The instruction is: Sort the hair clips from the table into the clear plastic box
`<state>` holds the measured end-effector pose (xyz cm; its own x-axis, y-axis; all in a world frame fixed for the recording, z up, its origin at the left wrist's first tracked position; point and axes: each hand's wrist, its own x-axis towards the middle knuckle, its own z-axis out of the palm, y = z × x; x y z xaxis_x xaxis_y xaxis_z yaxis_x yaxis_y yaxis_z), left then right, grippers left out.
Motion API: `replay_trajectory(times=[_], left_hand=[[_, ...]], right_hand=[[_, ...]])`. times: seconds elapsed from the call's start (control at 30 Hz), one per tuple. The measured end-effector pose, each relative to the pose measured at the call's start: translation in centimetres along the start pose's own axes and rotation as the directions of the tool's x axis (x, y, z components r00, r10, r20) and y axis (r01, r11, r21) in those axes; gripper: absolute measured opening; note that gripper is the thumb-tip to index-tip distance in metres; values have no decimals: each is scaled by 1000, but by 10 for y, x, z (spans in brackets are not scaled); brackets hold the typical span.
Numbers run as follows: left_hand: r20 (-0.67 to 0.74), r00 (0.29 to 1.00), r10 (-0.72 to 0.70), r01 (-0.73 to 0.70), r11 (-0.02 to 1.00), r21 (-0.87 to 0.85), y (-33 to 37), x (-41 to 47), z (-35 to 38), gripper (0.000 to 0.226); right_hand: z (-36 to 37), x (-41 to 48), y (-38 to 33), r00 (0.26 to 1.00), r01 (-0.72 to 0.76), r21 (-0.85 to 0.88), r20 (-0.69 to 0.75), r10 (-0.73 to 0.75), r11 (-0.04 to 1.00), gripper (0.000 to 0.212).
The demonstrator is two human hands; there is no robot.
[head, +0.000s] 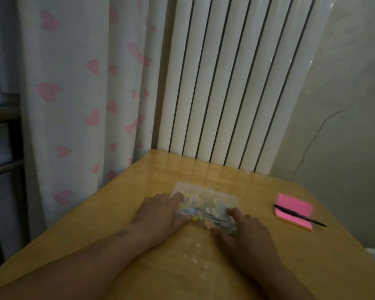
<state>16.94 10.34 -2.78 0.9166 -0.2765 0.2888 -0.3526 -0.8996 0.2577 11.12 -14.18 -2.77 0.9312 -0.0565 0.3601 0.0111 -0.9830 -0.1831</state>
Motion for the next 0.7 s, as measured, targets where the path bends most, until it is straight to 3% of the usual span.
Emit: replay_trajectory(times=[0.17,0.53,0.7], left_hand=[[-20,993,-114,112,990,-87,-67,40,2,69],[-62,985,-164,157,983,-99,-88,79,19,69],[-142,973,-183,177,983,-52,-80,67,15,102]], right_hand=[[41,62,-46,999,44,42,14,-44,998,58],[67,99,-54,1000,-5,101,-21,7,995,56],[54,86,-56,996,-74,149,53,67,986,86]])
